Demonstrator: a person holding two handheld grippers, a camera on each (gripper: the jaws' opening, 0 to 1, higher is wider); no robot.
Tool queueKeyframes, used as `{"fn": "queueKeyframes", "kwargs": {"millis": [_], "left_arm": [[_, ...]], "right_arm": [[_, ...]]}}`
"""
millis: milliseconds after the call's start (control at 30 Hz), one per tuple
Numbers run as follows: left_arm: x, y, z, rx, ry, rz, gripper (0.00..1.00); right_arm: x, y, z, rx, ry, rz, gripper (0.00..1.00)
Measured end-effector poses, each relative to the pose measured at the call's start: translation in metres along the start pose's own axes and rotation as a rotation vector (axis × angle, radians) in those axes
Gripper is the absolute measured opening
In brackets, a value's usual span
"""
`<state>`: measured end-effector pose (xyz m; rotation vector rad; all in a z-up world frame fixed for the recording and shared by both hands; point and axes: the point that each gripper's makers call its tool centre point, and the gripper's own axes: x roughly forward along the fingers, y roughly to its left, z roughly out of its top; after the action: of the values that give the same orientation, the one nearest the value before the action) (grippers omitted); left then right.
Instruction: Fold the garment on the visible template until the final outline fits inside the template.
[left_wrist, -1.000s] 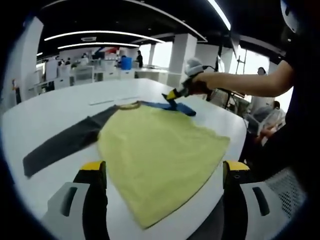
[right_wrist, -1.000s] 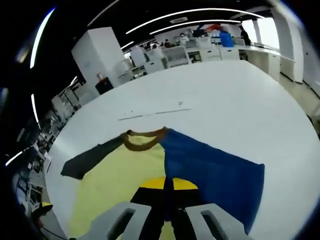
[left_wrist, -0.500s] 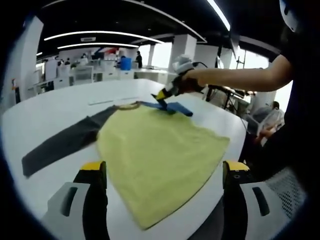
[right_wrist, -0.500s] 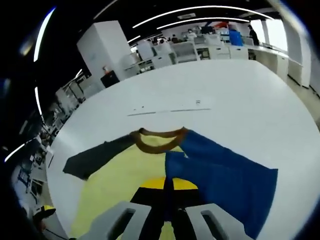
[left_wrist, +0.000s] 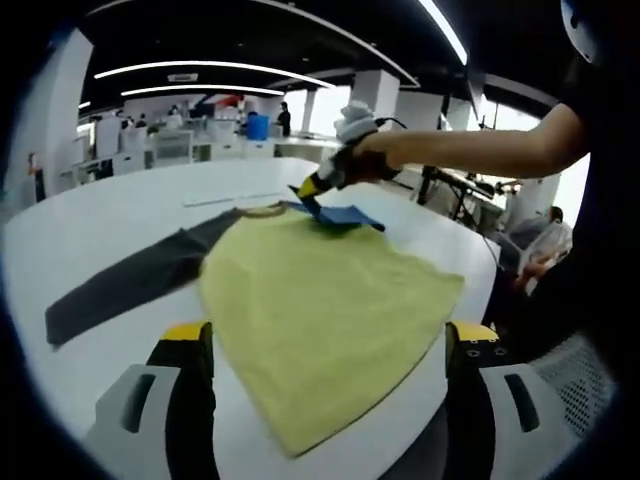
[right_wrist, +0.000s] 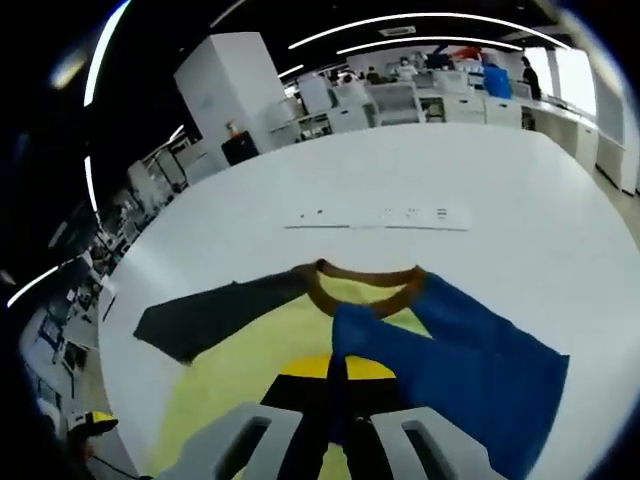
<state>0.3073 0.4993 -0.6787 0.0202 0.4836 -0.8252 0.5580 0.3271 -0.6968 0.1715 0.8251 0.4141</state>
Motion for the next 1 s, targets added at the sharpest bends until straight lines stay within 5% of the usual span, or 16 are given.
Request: {"fn": "queueKeyframes", "kwargs": {"millis": [1000], "left_arm": [[-0.006, 0.010, -0.004, -0.038, 0.007, 0.025, 0.93]], "right_arm": [[0.033, 0.073, 0.013, -0.108, 0.042, 0.130, 0.00]]}}
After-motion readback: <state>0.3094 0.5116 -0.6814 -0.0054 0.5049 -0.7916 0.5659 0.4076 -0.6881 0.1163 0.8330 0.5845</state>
